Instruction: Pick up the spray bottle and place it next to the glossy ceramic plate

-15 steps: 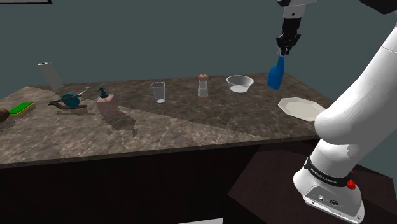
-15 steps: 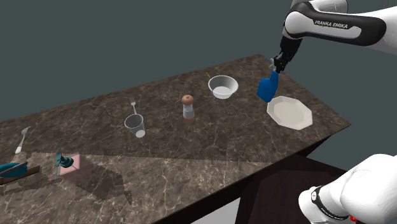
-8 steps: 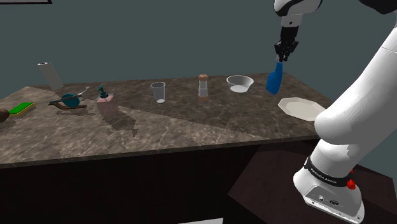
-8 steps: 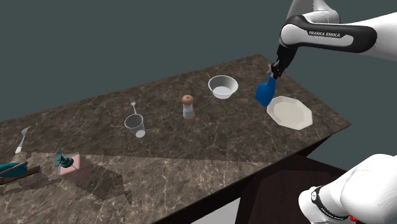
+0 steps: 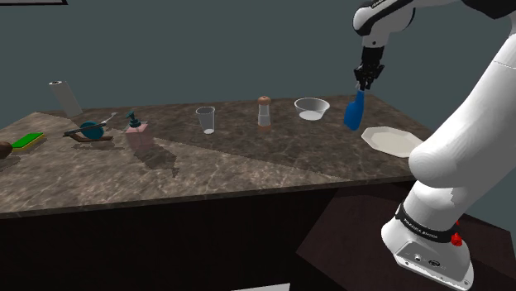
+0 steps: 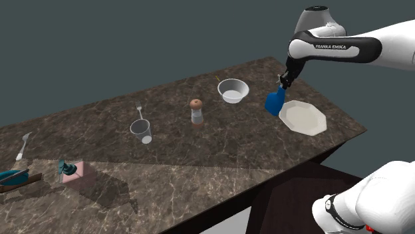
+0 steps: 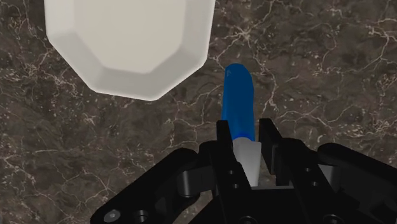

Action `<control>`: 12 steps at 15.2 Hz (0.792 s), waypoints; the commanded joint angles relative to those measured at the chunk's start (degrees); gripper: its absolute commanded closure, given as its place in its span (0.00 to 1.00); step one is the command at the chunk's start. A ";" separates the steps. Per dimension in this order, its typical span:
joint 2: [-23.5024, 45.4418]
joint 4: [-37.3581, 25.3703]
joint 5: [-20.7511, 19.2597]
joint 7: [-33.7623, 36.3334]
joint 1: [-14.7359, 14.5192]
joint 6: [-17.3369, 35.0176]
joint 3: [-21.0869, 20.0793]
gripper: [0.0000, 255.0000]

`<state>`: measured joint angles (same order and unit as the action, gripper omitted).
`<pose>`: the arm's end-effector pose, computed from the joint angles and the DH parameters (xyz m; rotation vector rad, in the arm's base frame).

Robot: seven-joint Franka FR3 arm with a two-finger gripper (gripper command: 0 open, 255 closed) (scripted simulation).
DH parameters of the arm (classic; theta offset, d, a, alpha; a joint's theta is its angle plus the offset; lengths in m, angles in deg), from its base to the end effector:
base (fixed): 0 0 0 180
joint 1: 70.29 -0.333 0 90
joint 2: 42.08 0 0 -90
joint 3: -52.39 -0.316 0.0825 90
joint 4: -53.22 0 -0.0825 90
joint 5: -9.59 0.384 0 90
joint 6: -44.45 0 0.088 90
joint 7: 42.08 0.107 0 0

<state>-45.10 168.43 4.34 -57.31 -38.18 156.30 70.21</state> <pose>0.3415 -0.4187 0.4755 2.9625 -0.8690 -0.0678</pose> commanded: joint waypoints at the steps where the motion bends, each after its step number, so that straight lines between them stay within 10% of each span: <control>1: 0.32 1.06 0.05 0.02 0.03 1.42 0.05 1.00; 12: 1.67 4.14 0.32 0.00 0.12 5.79 0.18 1.00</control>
<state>-43.44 172.57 4.66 -57.31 -38.06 162.07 70.40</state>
